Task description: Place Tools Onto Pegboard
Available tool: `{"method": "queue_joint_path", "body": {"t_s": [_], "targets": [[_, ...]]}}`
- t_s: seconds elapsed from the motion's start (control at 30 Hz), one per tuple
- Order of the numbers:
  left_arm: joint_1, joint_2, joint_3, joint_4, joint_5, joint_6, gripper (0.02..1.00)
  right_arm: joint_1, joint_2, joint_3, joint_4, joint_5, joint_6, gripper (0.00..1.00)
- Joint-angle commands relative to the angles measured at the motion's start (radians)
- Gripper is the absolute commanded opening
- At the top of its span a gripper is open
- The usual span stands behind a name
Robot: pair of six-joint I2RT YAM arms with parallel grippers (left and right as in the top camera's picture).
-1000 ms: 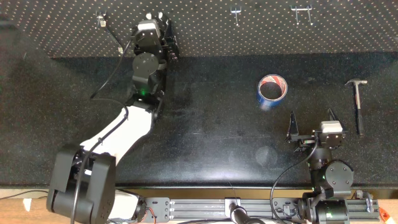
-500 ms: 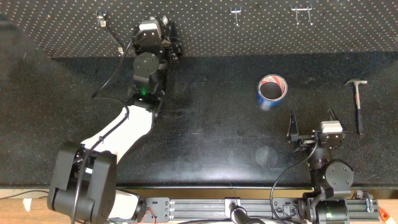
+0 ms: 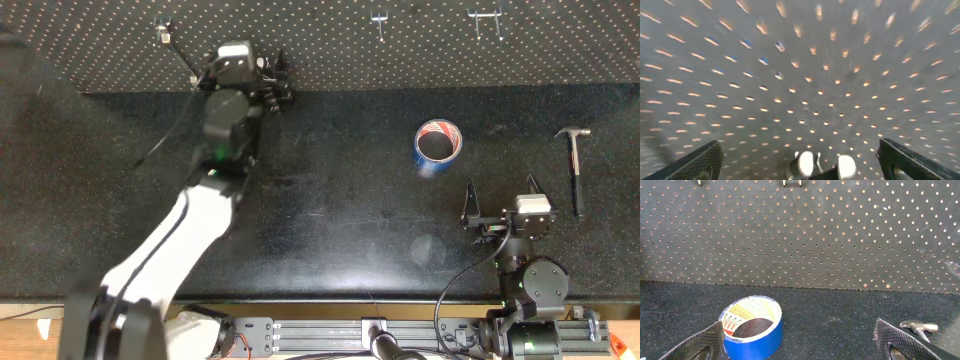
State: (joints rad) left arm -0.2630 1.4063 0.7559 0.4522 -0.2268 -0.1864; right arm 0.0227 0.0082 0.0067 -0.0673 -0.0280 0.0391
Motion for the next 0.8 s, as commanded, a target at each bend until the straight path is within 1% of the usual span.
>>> {"method": "queue_joint_path", "body": {"t_s": [0.03, 0.23, 0.47, 0.67, 0.7, 0.8], "targets": [[0.069, -0.293, -0.26, -0.023, 0.076, 0.001, 0.996, 0.004, -0.007, -0.002, -0.006, -0.009, -0.011, 0.976], [0.15, -0.624, -0.528, -0.023, 0.082, 0.001, 0.996, 0.004, -0.007, -0.002, -0.006, -0.009, -0.011, 0.976], [0.232, -0.968, -0.745, -0.031, 0.085, 0.001, 0.996, 0.004, -0.007, -0.002, -0.006, -0.009, -0.011, 0.976], [0.239, -1.127, -0.75, -0.257, 0.088, 0.001, 0.996, 0.004, -0.007, -0.002, -0.006, -0.009, -0.011, 0.976], [0.239, -1.167, -0.75, -0.329, 0.082, 0.001, 0.996, 0.004, -0.007, -0.002, -0.006, -0.009, -0.011, 0.976], [0.24, -1.236, -0.75, -0.424, 0.077, 0.011, 0.996, 0.004, -0.007, -0.002, -0.006, -0.009, -0.011, 0.976]]}}
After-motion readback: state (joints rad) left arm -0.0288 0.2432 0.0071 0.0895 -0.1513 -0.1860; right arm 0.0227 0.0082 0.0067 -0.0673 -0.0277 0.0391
